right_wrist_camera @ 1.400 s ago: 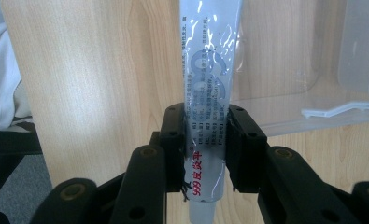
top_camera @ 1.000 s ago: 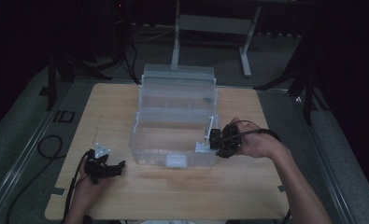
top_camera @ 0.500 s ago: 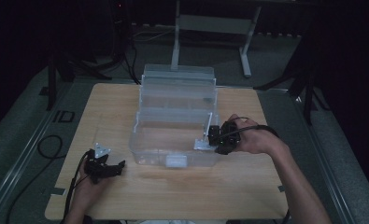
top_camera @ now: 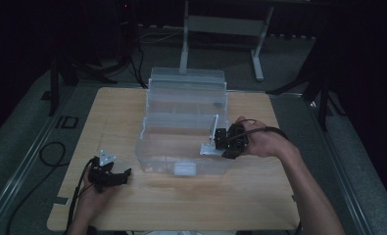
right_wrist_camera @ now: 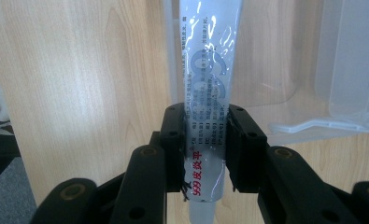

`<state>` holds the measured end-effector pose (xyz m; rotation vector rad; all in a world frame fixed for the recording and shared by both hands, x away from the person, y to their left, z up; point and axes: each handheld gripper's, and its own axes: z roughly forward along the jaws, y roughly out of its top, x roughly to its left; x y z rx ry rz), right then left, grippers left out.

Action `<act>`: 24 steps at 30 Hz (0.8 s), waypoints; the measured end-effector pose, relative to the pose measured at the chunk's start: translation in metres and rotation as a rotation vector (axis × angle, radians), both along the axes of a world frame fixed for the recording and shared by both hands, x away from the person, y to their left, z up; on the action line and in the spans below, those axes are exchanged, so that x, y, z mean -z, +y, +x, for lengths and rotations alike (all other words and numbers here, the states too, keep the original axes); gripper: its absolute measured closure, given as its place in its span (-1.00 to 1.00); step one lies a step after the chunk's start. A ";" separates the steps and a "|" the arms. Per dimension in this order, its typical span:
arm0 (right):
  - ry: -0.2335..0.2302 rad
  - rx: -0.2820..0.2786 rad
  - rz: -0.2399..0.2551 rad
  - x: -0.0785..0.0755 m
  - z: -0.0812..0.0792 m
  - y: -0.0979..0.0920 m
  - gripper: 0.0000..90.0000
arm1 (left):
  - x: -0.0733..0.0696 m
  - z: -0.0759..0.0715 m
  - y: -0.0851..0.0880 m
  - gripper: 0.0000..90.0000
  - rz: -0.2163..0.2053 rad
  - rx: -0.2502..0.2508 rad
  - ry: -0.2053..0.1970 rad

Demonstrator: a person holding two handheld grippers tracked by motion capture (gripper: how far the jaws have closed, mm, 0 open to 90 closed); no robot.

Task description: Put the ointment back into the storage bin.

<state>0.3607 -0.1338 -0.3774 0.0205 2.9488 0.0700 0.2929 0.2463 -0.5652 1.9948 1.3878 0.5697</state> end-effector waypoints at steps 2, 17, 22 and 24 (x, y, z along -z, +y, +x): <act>0.003 -0.002 0.001 0.000 0.001 0.001 0.57 | 0.000 0.000 0.000 -0.68 -0.001 -0.001 -0.001; 0.009 -0.016 0.000 0.000 0.009 0.012 0.57 | 0.000 0.000 0.000 -0.68 0.000 0.000 0.000; 0.015 -0.016 -0.003 0.002 0.013 0.018 0.57 | 0.000 0.000 0.000 -0.68 0.000 0.000 0.000; 0.018 -0.016 -0.004 0.003 0.014 0.019 0.57 | 0.000 0.000 0.000 -0.68 -0.001 -0.001 -0.001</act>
